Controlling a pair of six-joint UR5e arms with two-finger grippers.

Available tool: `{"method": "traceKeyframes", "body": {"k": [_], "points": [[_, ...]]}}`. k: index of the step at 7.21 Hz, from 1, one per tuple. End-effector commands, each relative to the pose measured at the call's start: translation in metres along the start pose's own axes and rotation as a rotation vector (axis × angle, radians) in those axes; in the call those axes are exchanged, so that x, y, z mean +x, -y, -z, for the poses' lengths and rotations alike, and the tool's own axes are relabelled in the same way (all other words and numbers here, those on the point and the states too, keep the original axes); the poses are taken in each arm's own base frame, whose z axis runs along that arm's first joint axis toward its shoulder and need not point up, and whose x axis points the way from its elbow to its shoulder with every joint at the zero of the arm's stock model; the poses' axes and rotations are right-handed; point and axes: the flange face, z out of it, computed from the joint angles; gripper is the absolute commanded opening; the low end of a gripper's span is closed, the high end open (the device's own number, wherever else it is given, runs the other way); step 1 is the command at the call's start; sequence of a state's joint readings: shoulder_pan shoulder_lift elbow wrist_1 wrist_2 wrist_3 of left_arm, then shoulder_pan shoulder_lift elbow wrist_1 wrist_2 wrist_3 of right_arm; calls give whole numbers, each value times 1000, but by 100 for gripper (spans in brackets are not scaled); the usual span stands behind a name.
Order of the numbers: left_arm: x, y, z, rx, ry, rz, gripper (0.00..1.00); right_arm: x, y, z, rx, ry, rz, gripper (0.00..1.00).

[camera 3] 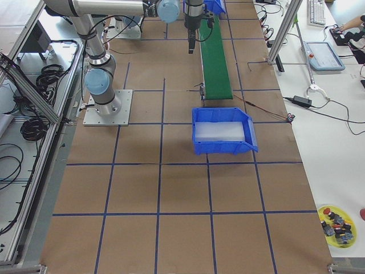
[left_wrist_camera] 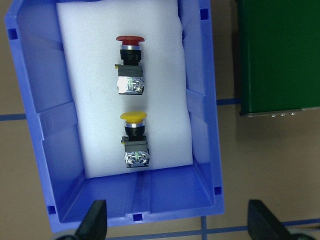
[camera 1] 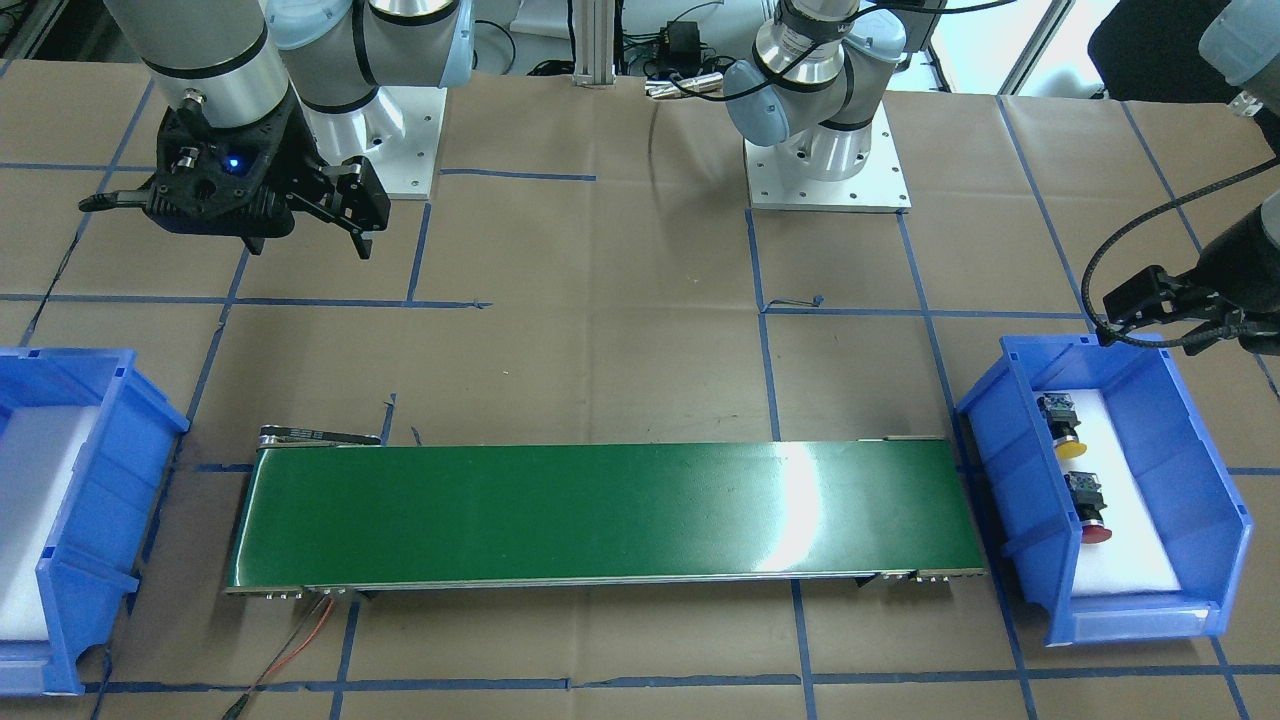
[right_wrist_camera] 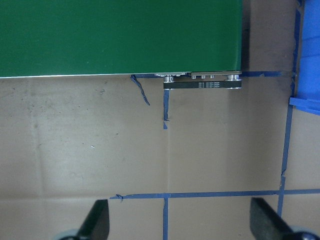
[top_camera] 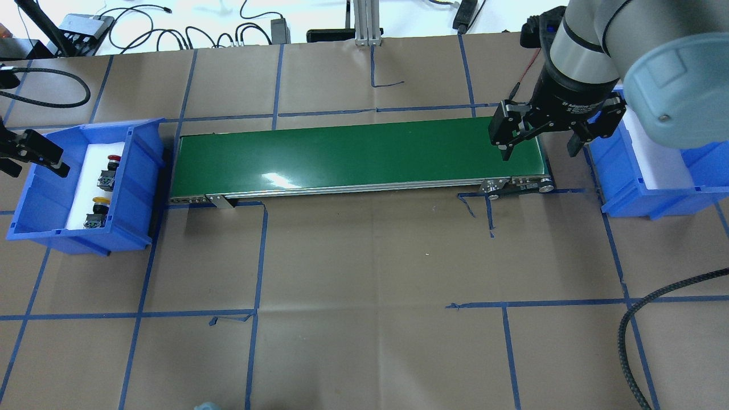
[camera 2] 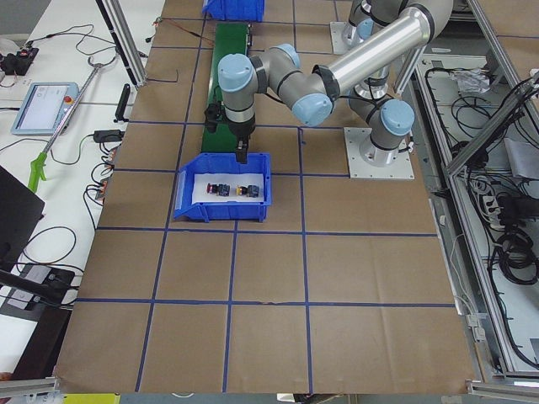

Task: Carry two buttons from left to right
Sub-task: 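Lower the left gripper onto the yellow-capped button and close it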

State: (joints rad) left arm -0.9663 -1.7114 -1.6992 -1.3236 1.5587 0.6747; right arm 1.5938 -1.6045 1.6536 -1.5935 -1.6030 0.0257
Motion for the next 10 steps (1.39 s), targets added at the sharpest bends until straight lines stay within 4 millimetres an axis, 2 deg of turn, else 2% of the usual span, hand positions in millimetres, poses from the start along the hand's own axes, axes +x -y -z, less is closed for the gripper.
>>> {"method": "traceKeyframes", "body": {"k": [1, 3, 4, 7, 10], "points": [[-1, -8, -47, 41, 33, 2, 99, 0, 0, 0, -1, 0, 1, 100], [-3, -8, -94, 69, 44, 6, 99, 0, 0, -1, -1, 0, 1, 100], [-12, -7, -115, 69, 38, 18, 99, 0, 0, 0, 0, 0, 0, 100], [-23, -1, -153, 72, 21, 29, 99, 0, 0, 0, 0, 0, 0, 100], [-14, -13, -180, 66, 22, 29, 99, 0, 0, 0, 0, 0, 0, 100]]}}
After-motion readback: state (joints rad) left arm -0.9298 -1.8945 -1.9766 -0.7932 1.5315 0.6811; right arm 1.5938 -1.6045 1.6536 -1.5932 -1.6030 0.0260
